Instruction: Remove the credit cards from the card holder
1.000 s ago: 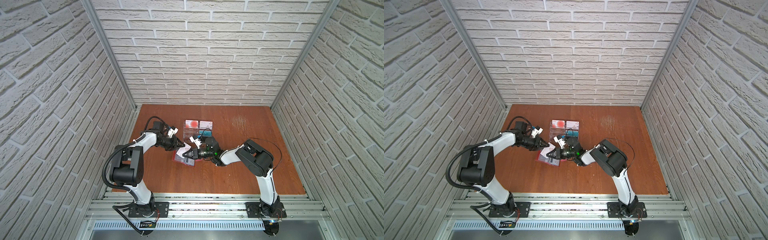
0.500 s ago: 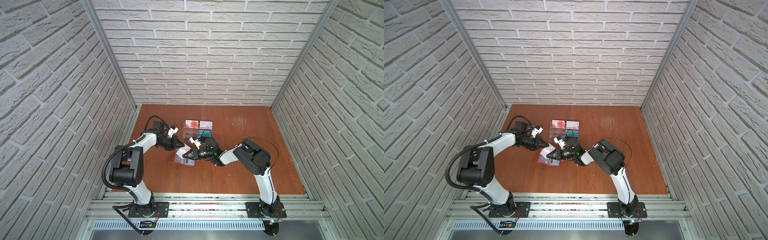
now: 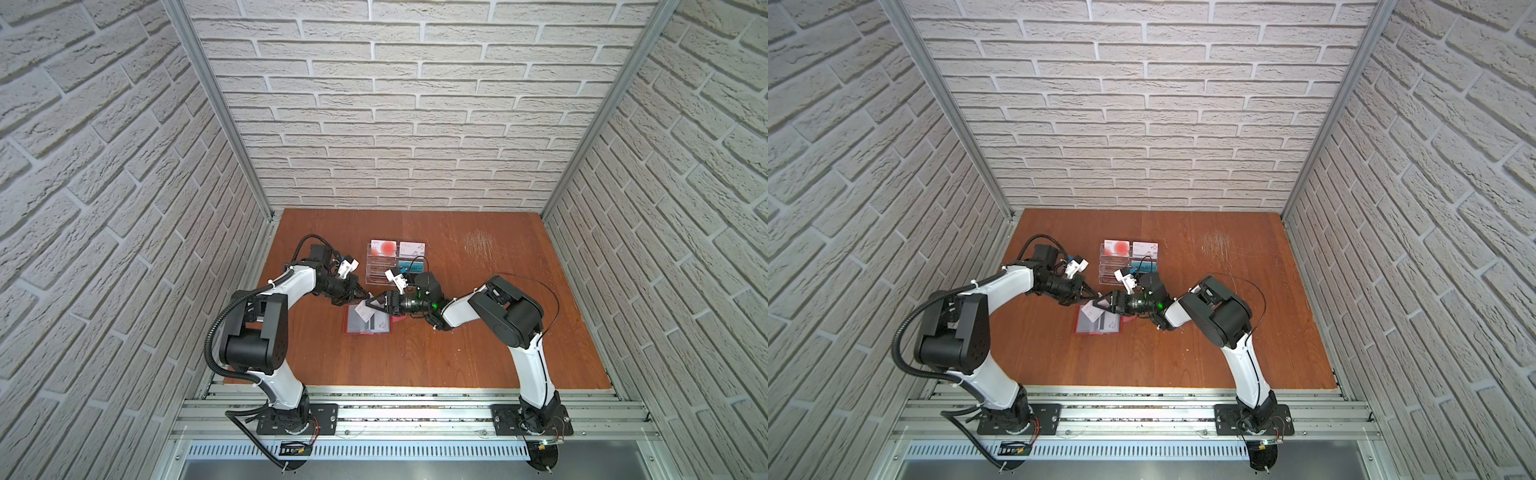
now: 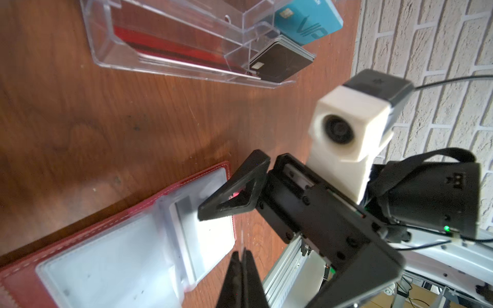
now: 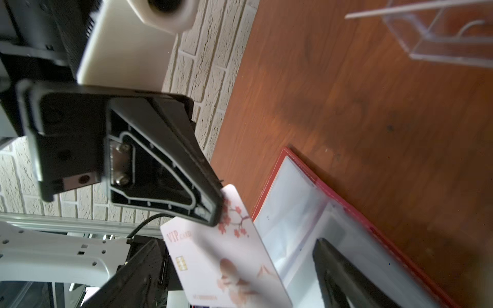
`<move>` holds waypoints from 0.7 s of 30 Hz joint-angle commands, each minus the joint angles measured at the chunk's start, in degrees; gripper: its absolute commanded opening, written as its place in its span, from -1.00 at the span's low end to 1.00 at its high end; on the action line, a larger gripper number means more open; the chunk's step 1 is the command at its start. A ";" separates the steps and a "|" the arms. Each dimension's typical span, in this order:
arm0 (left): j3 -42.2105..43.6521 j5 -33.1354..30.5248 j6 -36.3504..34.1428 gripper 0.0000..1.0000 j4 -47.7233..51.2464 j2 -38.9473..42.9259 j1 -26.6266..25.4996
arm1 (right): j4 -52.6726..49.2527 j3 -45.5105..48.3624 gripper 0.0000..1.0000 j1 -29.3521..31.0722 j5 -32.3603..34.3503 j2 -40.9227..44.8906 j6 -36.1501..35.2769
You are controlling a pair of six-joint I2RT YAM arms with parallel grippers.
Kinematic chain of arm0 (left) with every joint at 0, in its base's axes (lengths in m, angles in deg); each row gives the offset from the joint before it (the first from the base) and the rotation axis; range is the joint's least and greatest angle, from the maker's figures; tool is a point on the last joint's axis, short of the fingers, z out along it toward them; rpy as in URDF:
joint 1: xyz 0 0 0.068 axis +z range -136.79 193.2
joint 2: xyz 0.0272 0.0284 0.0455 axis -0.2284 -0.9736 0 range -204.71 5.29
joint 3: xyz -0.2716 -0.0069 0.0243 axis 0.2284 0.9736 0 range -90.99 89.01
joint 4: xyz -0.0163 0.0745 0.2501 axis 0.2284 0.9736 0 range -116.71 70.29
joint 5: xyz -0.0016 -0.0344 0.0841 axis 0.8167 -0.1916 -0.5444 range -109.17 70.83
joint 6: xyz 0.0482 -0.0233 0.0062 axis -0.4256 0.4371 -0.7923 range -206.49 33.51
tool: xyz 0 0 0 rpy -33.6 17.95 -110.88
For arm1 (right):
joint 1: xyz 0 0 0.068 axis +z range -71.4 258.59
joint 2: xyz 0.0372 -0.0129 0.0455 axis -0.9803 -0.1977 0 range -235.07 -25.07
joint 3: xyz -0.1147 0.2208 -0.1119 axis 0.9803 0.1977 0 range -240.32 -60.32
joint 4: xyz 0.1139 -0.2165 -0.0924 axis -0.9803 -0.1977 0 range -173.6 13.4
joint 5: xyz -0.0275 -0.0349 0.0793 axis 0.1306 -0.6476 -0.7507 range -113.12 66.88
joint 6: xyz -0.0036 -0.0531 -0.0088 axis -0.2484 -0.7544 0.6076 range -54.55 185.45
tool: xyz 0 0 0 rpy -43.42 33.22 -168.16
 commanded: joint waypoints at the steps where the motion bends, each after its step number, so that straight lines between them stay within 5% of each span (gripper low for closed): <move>1: -2.18 -2.67 -1.28 -1.00 1.67 2.17 1.88 | -4.53 2.23 0.83 -0.40 1.86 6.41 -4.21; 5: -7.24 -7.90 -1.78 -1.00 2.50 2.49 1.92 | -18.21 6.30 0.90 -1.39 4.97 16.69 -11.17; 9: -16.45 -17.12 -6.76 -1.00 2.51 3.33 -3.91 | -44.64 7.72 0.98 -3.49 14.30 30.10 -23.15; 16: -30.45 -31.76 -29.44 -1.00 -2.48 0.20 -17.30 | -70.50 9.46 0.99 -10.29 30.24 46.31 -30.30; 21: -40.60 -37.61 -47.51 -1.00 -1.92 -8.69 -24.35 | -73.12 12.00 0.99 -17.04 29.38 51.31 -30.61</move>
